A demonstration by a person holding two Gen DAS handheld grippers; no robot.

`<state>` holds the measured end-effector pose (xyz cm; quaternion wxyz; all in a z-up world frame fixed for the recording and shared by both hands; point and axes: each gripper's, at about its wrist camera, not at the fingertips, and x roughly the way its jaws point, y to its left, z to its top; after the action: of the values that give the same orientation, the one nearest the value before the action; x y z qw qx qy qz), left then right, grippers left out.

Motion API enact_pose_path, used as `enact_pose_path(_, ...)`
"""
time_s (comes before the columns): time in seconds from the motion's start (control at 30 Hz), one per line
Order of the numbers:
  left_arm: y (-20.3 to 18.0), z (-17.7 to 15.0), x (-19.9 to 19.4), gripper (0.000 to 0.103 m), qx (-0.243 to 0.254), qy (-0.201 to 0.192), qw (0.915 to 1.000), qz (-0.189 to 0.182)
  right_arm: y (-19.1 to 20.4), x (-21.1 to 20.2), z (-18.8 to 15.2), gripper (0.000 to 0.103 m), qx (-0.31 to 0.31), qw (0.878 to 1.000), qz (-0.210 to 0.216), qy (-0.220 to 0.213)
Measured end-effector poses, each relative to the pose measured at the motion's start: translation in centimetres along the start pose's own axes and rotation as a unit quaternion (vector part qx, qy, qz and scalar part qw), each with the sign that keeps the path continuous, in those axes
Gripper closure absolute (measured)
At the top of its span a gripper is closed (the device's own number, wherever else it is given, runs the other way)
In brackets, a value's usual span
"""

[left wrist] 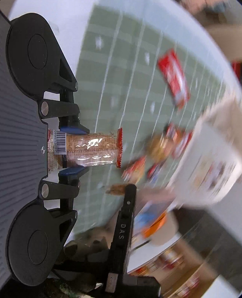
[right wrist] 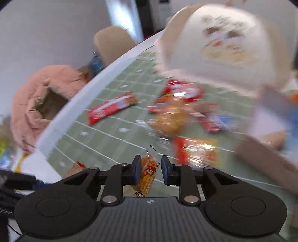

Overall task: Organize snacks
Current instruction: 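Grasp the small orange snack stick with the right tool while the left tool carries the pastry, then release the pastry into the pink box with the left tool while the right tool releases the orange snack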

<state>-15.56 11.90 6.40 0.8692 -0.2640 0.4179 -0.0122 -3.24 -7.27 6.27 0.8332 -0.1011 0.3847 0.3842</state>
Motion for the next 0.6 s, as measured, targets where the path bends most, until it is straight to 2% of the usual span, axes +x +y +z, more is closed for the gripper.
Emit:
enact_pose_path(0.07, -2.9, 0.4, 0.9, 0.062, 0.046, 0.008, 0.9985, -0.029, -1.5, -2.8, -1.7, 0.080, 0.008, 0.999, -0.035, -0.020)
enact_pose_path(0.17, -7.9, 2.9, 0.8, 0.062, 0.110, -0.018, 0.9906, -0.080, -4.3, -7.1, -4.0, 0.080, 0.044, 0.995, -0.078, -0.047)
enact_pose_path(0.23, -11.1, 5.3, -0.1, 0.062, 0.144, -0.052, 0.9820, -0.111, -6.2, -9.7, -5.4, 0.080, 0.072, 0.989, -0.110, -0.065)
enact_pose_path(0.33, -16.1, 9.8, -0.7, 0.062, 0.190, -0.106, 0.9643, -0.151, -8.6, -12.3, -7.4, 0.080, 0.115, 0.980, -0.144, -0.080)
enact_pose_path(0.43, -20.0, 13.3, 0.8, 0.062, 0.207, -0.142, 0.9565, -0.150, -10.0, -14.1, -9.1, 0.080, 0.149, 0.972, -0.155, -0.095)
enact_pose_path(0.53, -22.6, 16.7, 4.3, 0.059, 0.190, -0.151, 0.9574, -0.156, -10.5, -14.9, -10.0, 0.080, 0.169, 0.966, -0.161, -0.109)
enact_pose_path(0.6, -23.8, 17.9, 8.1, 0.061, 0.200, -0.142, 0.9600, -0.135, -10.8, -14.9, -10.2, 0.080, 0.182, 0.964, -0.157, -0.116)
